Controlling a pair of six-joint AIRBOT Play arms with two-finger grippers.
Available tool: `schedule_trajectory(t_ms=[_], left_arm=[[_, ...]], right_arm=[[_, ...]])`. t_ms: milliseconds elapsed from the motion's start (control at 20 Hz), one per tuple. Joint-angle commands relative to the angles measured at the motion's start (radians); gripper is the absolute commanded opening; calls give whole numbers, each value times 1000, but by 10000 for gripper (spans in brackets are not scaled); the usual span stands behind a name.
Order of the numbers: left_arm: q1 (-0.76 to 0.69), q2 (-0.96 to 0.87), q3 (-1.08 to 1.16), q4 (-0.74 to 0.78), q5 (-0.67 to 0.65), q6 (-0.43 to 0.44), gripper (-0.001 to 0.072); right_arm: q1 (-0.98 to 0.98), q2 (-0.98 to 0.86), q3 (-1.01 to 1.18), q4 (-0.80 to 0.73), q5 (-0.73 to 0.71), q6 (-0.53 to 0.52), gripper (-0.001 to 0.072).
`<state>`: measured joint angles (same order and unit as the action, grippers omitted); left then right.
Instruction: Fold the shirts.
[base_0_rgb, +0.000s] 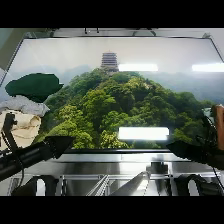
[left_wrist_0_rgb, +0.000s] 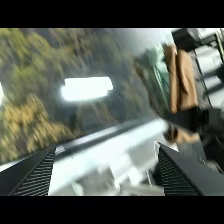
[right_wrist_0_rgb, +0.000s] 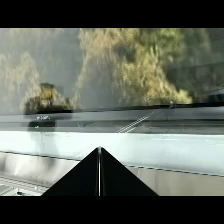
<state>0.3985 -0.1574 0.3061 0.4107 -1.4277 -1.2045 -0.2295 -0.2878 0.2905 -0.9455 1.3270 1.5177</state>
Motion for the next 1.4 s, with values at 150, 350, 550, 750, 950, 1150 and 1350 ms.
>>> schedule_trajectory(t_ms=[150, 350, 550, 750, 950, 1150, 1350], left_arm=[[1, -374, 378, 436, 243, -9, 720], [1, -890, 795, 527, 262, -8, 720], [1, -1376, 1229, 644, 236, -42, 720], [1, -1720, 1523, 742, 54, -104, 720], [-4, -1872, 1635, 777, -8, -116, 703], [-17, -1910, 1648, 785, -21, -116, 310], [-52, -1885, 1703, 612, -104, -113, 12]], right_arm=[[1, 0, 0, 1, -8, 0, 21], [1, 0, -1, 0, -18, 0, 21], [1, 1, -1, 0, -19, 0, 21], [1, 1, -1, 0, -21, 0, 21], [1, 0, -1, 0, -21, 0, 21], [1, 1, -1, 0, -20, 0, 21], [1, 1, 0, 1, -22, 0, 21]])
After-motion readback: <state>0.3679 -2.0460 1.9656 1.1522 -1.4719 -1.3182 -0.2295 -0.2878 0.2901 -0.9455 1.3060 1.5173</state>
